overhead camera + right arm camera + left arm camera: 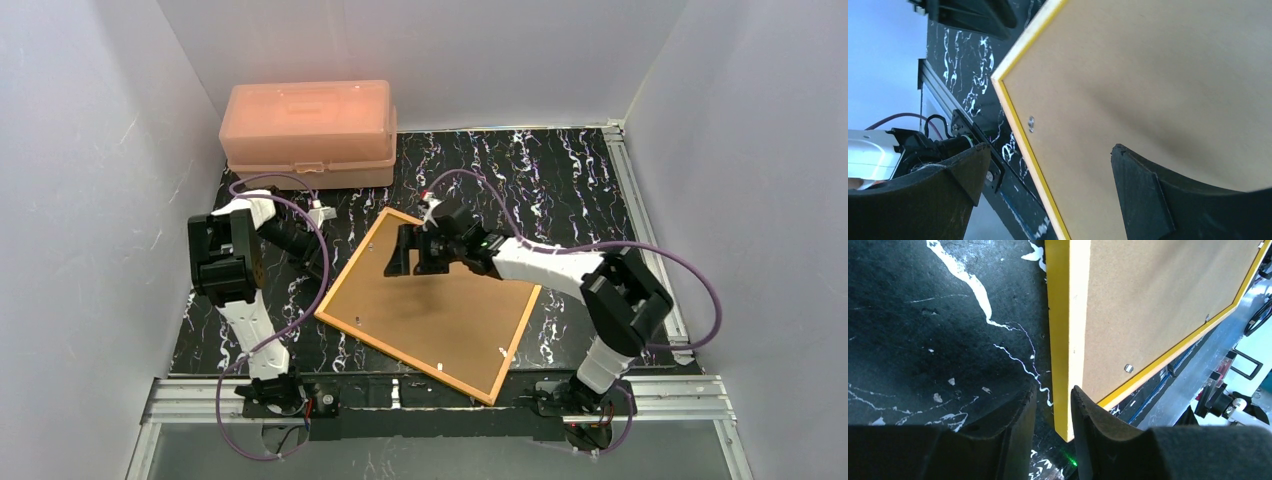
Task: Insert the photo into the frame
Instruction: Adjust the photo frame at the center of the board, then install the photo frame at the center of the board.
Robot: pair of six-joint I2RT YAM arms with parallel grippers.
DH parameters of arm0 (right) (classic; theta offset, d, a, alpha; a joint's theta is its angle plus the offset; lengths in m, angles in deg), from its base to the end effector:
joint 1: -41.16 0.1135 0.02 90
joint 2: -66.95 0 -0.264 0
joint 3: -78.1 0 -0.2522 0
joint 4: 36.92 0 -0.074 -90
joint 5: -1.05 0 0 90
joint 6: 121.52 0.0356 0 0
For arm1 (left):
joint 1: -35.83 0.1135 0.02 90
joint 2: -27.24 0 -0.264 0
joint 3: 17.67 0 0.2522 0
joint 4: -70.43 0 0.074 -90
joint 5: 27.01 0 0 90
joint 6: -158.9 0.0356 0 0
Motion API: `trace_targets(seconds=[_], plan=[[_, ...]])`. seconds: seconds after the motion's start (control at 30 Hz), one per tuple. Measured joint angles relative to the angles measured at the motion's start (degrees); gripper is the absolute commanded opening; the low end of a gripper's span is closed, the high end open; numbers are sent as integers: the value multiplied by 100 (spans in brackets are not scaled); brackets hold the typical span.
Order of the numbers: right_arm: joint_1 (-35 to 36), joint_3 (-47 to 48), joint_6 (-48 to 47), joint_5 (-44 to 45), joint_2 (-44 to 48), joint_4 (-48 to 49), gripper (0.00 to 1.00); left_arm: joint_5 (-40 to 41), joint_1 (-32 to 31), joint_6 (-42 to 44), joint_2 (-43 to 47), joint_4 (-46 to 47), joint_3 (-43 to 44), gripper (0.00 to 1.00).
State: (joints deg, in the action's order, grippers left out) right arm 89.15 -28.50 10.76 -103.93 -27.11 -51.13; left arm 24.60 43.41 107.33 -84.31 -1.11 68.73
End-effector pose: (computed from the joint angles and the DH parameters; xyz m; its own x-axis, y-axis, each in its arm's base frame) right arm 0.2365 0.2763 0.2259 -0.8615 0.0146 -0.5076 -0.3787 0.6475 0.6613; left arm 0.3334 0.0221 0.1507 -0.8801 0.3744 -0.2921 0.4748 0.6826 -0.5556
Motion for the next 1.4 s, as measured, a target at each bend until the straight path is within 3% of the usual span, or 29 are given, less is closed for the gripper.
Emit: trace_targets(seconds=[0.23, 0.5, 1.4], plan=[[525, 293, -144, -236, -861, 787, 98, 4, -107, 13, -157, 127, -98, 24], [946, 817, -297, -564, -1740, 1008, 98, -50, -144, -13, -168, 111, -96, 17], [1513, 1078, -190, -1158, -2181, 1447, 97, -76, -177, -103, -133, 151, -181, 10]])
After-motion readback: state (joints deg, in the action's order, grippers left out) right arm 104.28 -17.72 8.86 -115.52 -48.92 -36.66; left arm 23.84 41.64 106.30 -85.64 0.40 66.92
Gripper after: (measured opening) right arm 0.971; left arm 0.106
